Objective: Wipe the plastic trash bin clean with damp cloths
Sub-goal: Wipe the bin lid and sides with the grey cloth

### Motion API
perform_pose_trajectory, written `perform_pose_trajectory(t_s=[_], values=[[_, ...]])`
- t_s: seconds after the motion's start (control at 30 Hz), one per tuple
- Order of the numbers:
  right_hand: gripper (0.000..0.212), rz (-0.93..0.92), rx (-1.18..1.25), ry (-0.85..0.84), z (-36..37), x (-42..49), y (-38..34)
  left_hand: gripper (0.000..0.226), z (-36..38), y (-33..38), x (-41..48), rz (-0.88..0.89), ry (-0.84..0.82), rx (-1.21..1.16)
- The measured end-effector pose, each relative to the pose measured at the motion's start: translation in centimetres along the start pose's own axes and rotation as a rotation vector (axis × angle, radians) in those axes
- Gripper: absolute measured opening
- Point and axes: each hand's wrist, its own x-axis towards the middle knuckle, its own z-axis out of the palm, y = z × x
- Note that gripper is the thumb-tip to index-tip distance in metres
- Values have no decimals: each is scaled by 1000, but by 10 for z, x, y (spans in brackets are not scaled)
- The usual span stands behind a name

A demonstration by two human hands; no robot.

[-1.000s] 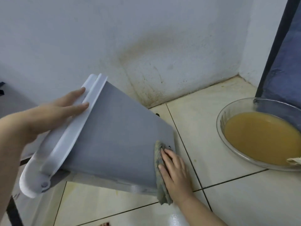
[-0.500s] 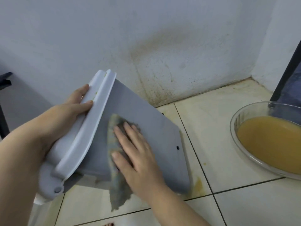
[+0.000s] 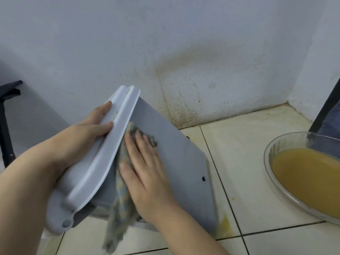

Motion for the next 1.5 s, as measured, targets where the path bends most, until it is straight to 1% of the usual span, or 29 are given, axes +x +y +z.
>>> perform_pose_trajectory(t_s=[0.03, 0.07, 0.1, 0.2, 0.27, 0.3, 0.33, 0.37, 0.4, 0.5, 0.57, 0.6, 0.63, 0.7, 0.77, 0.8, 0.83, 0.87, 0.9, 0.97, 1.03, 1.1, 1.17, 1.23, 1.3, 1.37, 1.43, 1.47, 1.5], values=[[54, -70, -28, 13, -4, -23, 17, 55, -1, 0, 0, -1, 1, -2], [51, -83, -43, 40, -12, -47, 40, 54, -2, 0, -1, -4, -4, -3], [49, -10, -27, 66, -22, -65, 65, 54, -3, -1, -1, -6, -10, -1], [44, 502, 151, 72, -45, -81, 129, 52, -5, -4, 0, 8, -40, -4], [52, 825, 126, 70, -51, -53, 148, 47, -4, -3, 1, 10, -64, -24], [54, 907, 63, 87, -51, -30, 147, 46, -3, -3, 2, 10, -75, -27], [56, 893, -23, 88, -48, -5, 137, 45, -4, -2, 3, 7, -84, -26], [57, 807, -70, 76, -41, 18, 121, 46, -4, -3, 5, 3, -89, -24], [57, 674, -78, 56, -29, 35, 98, 47, -5, -5, 6, -4, -93, -24], [59, 105, -33, 17, -7, 30, 28, 60, -12, -14, 11, -5, -87, -19], [58, -115, -2, -47, -15, -8, 36, 68, -16, -20, 11, 4, -90, -11], [57, -139, 5, -62, -24, -27, 56, 73, -17, -21, 10, 3, -100, -19], [54, -71, 33, -63, -33, -40, 79, 76, -17, -22, 10, 4, -116, -34], [49, 256, 106, 1, -48, -48, 126, 76, -17, -22, 9, 9, -135, -56], [54, 623, 100, 83, -51, -28, 159, 69, -14, -19, 9, 20, -136, -68], [55, 753, 79, 105, -51, -10, 166, 64, -11, -17, 8, 28, -130, -73], [55, 828, 57, 101, -49, 12, 168, 58, -8, -13, 8, 37, -121, -72], [52, 830, 38, 76, -46, 36, 162, 54, -5, -10, 7, 41, -113, -64], [50, 762, 14, 35, -42, 59, 150, 51, -3, -6, 6, 42, -108, -53], [51, 551, -38, -18, -29, 95, 107, 54, 0, -1, 4, 40, -99, -33], [55, 393, 4, -59, -17, 102, 56, 55, 0, 1, 2, 30, -76, -3], [61, 268, 44, -73, -6, 75, 12, 52, 1, 2, 2, 16, -41, 17], [63, 147, 61, -16, 1, 27, -17, 50, 2, 2, 2, 23, -29, 15], [60, -6, -69, 72, 7, -22, -21, 48, 0, 0, 3, 26, -32, 19], [53, -122, -245, 184, 6, -67, 3, 44, -3, -4, 6, 10, -46, 32], [50, -79, -328, 218, -8, -105, 41, 47, -8, -8, 7, -1, -52, 43], [53, 75, -249, 141, -28, -131, 85, 55, -9, -10, 7, 0, -61, 39], [56, 152, -281, 123, -37, -135, 105, 58, -9, -9, 8, 0, -70, 29], [56, 211, -335, 35, -42, -132, 125, 59, -7, -7, 7, 3, -80, 19]])
